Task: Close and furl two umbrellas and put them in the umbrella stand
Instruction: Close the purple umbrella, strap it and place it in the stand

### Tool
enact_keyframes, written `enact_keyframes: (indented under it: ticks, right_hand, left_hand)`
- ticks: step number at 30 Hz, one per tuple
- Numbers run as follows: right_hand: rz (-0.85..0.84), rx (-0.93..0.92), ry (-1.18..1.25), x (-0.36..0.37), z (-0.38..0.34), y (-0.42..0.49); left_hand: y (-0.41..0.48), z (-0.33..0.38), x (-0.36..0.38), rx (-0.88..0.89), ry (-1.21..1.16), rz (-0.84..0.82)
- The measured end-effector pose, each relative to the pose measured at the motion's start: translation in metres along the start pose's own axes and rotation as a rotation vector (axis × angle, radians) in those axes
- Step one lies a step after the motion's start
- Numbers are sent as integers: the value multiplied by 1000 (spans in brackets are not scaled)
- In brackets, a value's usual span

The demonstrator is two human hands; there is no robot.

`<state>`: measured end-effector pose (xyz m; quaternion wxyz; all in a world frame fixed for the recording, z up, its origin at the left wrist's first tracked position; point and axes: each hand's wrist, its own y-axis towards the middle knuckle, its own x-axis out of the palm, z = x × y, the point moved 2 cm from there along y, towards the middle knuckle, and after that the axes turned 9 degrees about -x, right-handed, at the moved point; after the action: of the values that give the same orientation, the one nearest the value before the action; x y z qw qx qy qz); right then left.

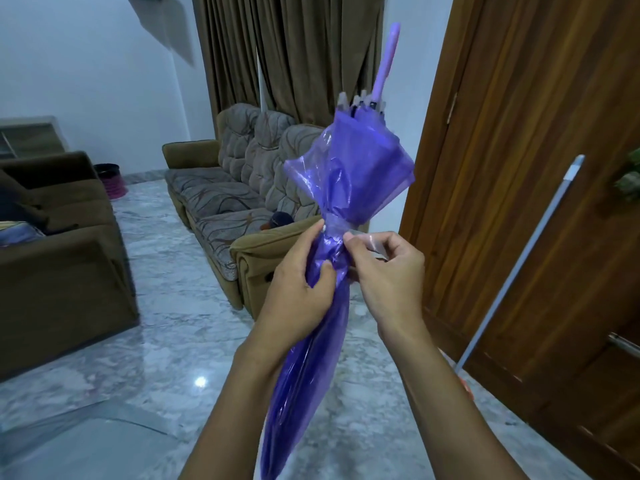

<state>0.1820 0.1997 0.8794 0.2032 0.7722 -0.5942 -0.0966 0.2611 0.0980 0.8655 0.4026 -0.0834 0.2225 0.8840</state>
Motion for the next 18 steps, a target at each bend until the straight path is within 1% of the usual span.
enact_keyframes:
  ticks: [3,6,9,13,16,18]
  right_hand:
    - [-55,-67,-69,-1,-6,-6]
    - [-104,-89,-59,1,-9,-8]
    - [-165,-41,27,1,-8,-8]
    - [-240,77,201,-7,-9,-2]
    - [-288,134,254,-13,-7,4]
    - [-305,185,315,-14,-2,4]
  left_hand:
    - [-5,4,0,-26,-47,-23]
    - [-4,2,-1,-32,-76,67]
    - [1,0,-5,-16,-122,111]
    - [7,-6,-14,-14,-287,14]
    - [7,-10,-16,-73,-473,-86]
    - [6,-13,-13,-118,-551,-154]
